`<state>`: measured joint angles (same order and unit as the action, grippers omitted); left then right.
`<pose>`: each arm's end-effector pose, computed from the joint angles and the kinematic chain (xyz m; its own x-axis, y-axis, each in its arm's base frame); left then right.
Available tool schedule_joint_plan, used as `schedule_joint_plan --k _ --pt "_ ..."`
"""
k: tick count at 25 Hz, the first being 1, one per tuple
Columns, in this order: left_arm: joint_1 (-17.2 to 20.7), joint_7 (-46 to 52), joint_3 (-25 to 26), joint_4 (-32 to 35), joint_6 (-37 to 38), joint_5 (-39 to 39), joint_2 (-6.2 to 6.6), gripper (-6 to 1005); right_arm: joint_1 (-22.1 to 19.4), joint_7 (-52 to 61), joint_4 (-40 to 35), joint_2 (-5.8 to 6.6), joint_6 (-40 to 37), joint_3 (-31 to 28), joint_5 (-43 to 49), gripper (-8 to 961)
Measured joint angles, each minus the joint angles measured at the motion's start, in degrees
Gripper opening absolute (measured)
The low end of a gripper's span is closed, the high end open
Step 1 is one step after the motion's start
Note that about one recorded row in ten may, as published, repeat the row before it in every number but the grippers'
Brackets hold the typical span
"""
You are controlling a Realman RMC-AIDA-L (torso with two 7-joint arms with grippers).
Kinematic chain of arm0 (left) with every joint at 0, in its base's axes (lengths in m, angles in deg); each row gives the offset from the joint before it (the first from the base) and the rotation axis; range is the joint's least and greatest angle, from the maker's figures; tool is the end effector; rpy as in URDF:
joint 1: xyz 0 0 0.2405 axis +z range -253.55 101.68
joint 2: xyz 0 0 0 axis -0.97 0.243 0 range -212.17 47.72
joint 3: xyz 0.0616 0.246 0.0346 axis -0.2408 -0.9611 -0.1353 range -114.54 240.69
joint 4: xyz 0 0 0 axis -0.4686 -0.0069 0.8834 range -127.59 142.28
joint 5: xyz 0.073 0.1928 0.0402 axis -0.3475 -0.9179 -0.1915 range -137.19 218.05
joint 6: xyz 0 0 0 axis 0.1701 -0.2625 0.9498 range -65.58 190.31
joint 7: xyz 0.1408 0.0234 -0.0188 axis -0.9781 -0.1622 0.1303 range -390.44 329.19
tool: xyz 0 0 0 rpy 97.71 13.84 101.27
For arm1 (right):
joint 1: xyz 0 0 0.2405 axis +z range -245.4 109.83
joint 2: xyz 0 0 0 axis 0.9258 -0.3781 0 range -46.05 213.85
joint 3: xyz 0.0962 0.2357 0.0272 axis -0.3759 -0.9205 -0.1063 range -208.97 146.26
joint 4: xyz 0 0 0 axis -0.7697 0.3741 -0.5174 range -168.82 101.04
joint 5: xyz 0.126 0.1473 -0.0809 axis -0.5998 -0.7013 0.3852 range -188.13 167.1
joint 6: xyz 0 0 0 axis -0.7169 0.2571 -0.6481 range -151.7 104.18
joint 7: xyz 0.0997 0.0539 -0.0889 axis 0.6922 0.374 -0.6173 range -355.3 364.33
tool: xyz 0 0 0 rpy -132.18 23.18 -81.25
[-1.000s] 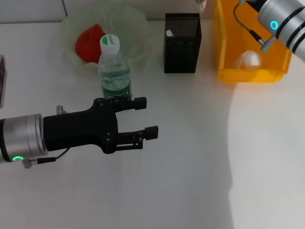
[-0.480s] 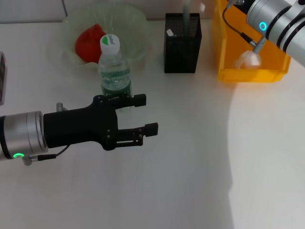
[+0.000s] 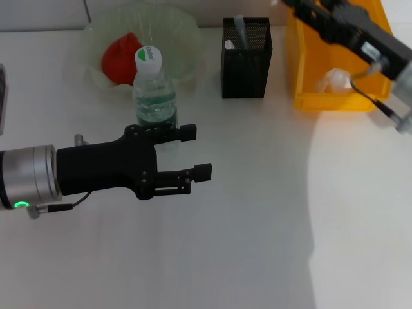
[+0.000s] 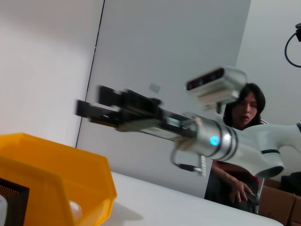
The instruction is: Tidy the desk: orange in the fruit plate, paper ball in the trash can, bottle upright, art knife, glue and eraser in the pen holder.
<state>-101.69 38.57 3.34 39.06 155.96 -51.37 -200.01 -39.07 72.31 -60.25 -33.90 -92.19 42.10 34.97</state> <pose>-0.2419 0.2947 -0.0239 0.7358 0.2331 0.6358 0.3145 -0.9491 -0.0159 0.2294 0.3764 0.0003 0.3942 -0.1768 -0.9019 -0.7154 -0.6750 -0.1804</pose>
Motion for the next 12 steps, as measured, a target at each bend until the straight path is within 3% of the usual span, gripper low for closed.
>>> schedule_joint_plan --k 2,5,8,11,12 --pt "0.0 0.6 -0.4 0.0 0.2 -0.2 0.55 800 -5.8 4.6 -2.7 1.40 -9.0 -0.8 8.0 571" --pt "-0.4 2.0 -1.3 0.1 1.3 -1.7 1.70 800 -12.7 4.5 -1.7 3.25 -24.9 -4.3 20.4 785" --pt "-1.1 3.5 -1.1 0.5 3.0 -4.5 2.79 800 -16.3 1.3 -0.5 3.65 -33.3 -10.3 32.7 788" --pt "-2.1 4.7 -1.1 0.9 3.9 -6.8 3.67 800 -18.1 0.5 -0.6 2.87 -37.1 -18.5 44.0 790" --pt "-2.3 4.9 -1.0 1.2 4.1 -7.5 3.85 800 -18.1 0.5 -0.6 2.87 -37.1 -18.5 44.0 790"
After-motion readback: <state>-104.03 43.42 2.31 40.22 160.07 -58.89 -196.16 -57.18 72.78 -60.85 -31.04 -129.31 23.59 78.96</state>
